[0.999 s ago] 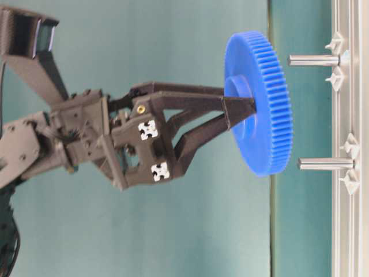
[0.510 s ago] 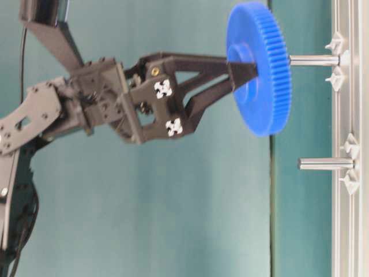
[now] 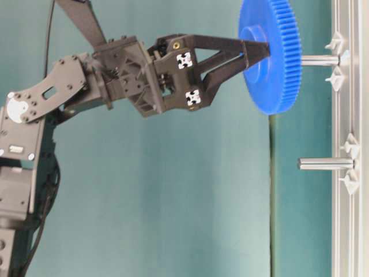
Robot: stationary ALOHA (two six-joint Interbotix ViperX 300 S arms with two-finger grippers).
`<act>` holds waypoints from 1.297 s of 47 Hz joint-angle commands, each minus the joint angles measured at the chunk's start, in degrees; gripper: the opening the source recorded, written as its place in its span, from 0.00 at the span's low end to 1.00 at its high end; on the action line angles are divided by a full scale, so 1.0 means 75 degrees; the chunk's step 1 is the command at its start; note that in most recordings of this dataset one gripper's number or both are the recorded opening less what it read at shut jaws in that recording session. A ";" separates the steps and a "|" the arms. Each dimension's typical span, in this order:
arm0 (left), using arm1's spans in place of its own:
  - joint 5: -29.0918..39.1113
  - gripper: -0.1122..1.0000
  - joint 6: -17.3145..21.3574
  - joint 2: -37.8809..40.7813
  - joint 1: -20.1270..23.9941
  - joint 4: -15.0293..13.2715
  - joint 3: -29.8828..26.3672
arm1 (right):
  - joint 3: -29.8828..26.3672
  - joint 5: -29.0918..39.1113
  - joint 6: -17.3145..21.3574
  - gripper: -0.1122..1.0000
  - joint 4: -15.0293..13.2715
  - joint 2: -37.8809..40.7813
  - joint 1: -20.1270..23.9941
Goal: Find the location of the shaft and insert the large gear.
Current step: 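Lift the blue gear and carry it over the left shaft, then align the gear's bore with the shaft and lower it on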
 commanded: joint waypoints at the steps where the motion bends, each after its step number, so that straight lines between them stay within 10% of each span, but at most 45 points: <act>1: -0.0012 0.73 0.0047 -0.0152 0.0059 0.0035 -0.0281 | -0.0082 -0.0035 0.0059 0.10 0.0000 0.0035 -0.0035; 61: 0.0516 0.73 0.0047 0.0070 0.0551 0.0035 -0.0258 | -0.0035 -0.0035 0.0059 0.10 0.0000 0.0023 -0.0164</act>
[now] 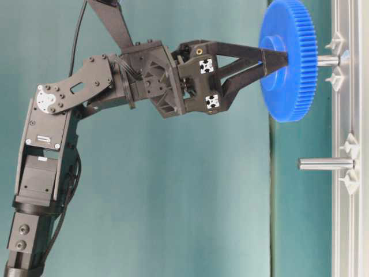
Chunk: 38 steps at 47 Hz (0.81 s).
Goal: Find the location of the shaft and insert the large gear.
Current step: 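Align the gear's bore with the shaft and lower it on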
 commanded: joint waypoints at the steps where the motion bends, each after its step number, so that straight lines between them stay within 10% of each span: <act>1: 0.0035 0.73 0.0023 -0.0234 0.0246 0.0047 -0.0188 | -0.0094 -0.0035 0.0059 0.10 0.0000 0.0035 -0.0023; 38: 0.0035 0.73 0.0082 -0.0141 -0.0035 0.0059 -0.0211 | -0.0082 -0.0035 0.0059 0.10 0.0000 0.0035 -0.0023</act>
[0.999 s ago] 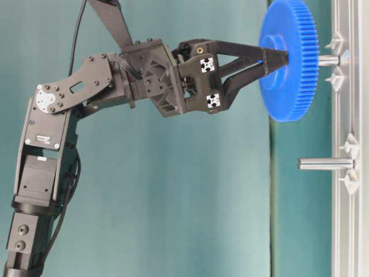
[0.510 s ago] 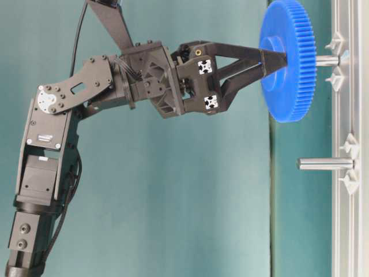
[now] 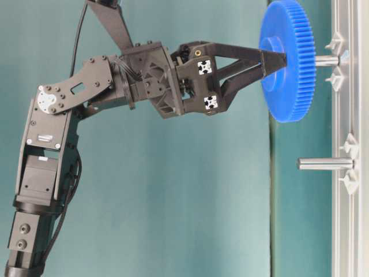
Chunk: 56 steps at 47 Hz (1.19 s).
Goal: Find the location of the shaft and insert the large gear.
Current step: 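Align the gear's bore with the shaft and lower it on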
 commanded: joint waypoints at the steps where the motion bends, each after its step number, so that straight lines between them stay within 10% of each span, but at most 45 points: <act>1: 0.0012 0.73 0.0023 -0.0129 -0.0012 0.0059 -0.0187 | -0.0094 -0.0023 0.0059 0.10 0.0000 0.0047 -0.0012; 23: -0.0059 0.88 0.0012 -0.0129 -0.0012 0.0059 -0.0223 | -0.0117 -0.0023 0.0059 0.10 -0.0012 0.0047 -0.0023; 56: 0.0234 0.85 0.0012 -0.0176 -0.0070 0.0059 -0.0574 | -0.0129 -0.0012 0.0059 0.10 0.0000 0.0047 -0.0012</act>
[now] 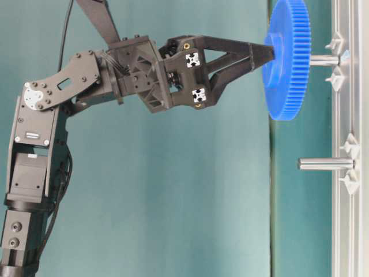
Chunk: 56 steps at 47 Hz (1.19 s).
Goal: Find the location of the shaft and insert the large gear.
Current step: 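Align the gear's bore with the shaft and lower it on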
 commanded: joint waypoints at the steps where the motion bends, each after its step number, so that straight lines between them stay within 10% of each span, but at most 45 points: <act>1: 0.0070 0.85 0.0023 -0.0211 -0.0047 0.0035 -0.0199 | -0.0129 -0.0023 0.0059 0.10 0.0000 0.0047 -0.0012; 56: 0.0152 0.85 -0.0434 -0.0316 -0.0094 0.0023 -0.0199 | -0.0094 -0.0035 0.0059 0.10 0.0000 -0.0047 -0.0023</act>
